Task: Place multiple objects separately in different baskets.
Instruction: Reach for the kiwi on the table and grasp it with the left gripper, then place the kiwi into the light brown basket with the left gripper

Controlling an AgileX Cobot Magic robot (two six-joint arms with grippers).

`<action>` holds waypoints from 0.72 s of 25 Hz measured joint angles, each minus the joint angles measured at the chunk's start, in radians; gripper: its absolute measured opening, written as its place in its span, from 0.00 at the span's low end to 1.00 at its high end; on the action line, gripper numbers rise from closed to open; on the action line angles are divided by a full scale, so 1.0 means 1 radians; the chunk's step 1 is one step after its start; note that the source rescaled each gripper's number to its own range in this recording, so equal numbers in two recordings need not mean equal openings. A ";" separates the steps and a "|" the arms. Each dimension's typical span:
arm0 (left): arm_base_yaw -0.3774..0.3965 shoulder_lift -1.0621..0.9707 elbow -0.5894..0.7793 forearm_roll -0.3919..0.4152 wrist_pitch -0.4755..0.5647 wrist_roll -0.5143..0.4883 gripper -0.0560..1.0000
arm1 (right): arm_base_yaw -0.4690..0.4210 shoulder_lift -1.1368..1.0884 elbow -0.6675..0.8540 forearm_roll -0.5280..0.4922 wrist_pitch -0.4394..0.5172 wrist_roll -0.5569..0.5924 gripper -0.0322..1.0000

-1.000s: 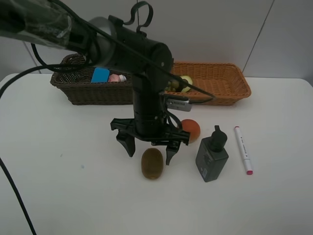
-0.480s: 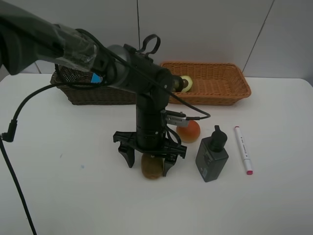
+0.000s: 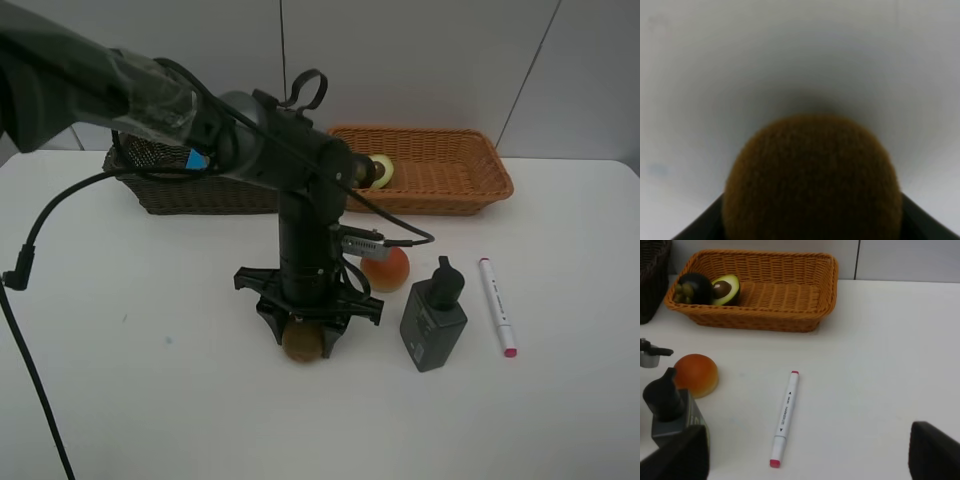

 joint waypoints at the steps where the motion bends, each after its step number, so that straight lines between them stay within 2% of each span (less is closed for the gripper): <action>1: 0.006 -0.008 -0.012 -0.001 -0.003 0.010 0.45 | 0.000 0.000 0.000 0.000 0.000 0.000 1.00; 5: 0.050 -0.044 -0.160 -0.009 -0.013 0.051 0.45 | 0.000 0.000 0.000 0.000 0.000 0.000 1.00; 11: 0.155 0.002 -0.498 -0.017 -0.036 0.129 0.45 | 0.000 0.000 0.000 0.000 0.000 0.000 1.00; 18: 0.234 0.233 -0.812 -0.136 -0.184 0.232 0.45 | 0.000 0.000 0.000 0.000 0.000 0.000 1.00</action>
